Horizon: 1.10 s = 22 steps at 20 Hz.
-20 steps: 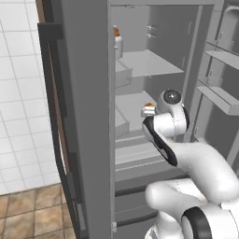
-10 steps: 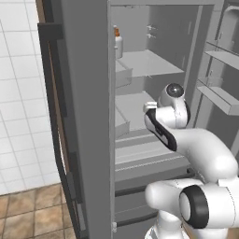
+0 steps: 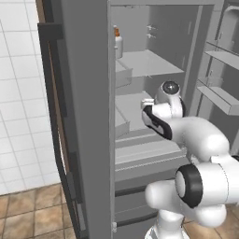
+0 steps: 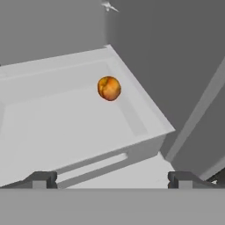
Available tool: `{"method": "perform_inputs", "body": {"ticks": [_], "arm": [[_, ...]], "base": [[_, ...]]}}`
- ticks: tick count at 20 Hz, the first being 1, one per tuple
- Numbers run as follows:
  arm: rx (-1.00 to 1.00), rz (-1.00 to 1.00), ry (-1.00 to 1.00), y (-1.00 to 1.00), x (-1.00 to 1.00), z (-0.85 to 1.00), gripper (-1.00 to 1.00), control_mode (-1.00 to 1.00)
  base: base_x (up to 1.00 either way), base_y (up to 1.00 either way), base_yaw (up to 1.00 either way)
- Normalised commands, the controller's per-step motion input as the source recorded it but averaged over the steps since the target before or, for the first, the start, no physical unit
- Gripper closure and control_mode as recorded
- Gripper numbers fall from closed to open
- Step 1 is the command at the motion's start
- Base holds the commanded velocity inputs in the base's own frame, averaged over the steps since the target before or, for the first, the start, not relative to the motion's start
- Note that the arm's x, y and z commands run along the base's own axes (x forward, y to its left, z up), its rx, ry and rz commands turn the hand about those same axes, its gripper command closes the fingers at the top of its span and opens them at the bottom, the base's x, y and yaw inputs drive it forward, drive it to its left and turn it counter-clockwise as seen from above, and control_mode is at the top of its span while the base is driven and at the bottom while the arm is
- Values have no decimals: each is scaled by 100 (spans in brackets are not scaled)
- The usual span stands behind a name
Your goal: Pick the orange and peach from the fridge and place them on the plate next to the blender to make a fruit smoothie.
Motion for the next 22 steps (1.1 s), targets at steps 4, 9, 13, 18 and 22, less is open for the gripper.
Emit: {"method": "perform_inputs", "body": {"ticks": [4, 9, 13, 18, 22], "arm": [[0, 0, 1, 0, 38, -1, -100, -100], [0, 1, 3, -8, 38, -16, -100, -100], [0, 2, 0, -15, 24, -15, -100, -100], [0, 0, 1, -3, 23, -18, -100, -100], [0, 0, 3, 0, 27, -4, -100, -100]], "base": [[0, 0, 0], [0, 0, 0], [0, 0, 0], [0, 0, 0], [0, 0, 0]]}}
